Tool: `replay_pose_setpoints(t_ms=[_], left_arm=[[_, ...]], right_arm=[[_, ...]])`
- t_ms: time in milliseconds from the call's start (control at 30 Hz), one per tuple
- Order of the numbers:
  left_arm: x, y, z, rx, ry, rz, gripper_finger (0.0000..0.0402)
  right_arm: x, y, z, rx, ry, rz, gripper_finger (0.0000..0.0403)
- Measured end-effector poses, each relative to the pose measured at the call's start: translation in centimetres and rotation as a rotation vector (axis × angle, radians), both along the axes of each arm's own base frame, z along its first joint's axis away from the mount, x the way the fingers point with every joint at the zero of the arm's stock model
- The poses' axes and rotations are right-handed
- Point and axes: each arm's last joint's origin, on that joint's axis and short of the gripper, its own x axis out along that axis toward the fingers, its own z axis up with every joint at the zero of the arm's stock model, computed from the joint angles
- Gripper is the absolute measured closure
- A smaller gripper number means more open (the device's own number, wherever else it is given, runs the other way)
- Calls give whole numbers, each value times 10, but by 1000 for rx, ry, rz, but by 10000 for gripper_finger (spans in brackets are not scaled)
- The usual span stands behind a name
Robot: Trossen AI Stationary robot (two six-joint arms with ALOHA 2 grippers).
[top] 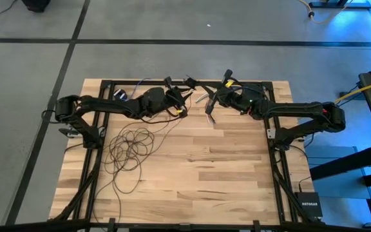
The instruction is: Coiling cords
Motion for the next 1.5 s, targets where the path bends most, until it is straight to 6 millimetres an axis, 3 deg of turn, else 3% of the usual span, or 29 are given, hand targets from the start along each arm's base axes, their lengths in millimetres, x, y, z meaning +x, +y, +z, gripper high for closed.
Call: replay_pose_setpoints(t_ms=[700, 933, 1033, 1267, 1500], left_arm=[[-1, 0, -5, -40, 27, 4, 332], [-2, 2, -8, -41, 69, 10, 392], [-2, 4, -9, -40, 76, 15, 393], [-9, 18, -9, 42, 140, 188, 397], [-23, 18, 10, 113, 168, 257, 399]], right_arm=[[1, 0, -2, -17, 20, 5, 396], [1, 0, -2, -16, 21, 6, 395], [1, 0, -3, -15, 23, 9, 395], [2, 0, -9, 6, 86, 22, 395], [2, -2, -17, 14, 170, -56, 395]])
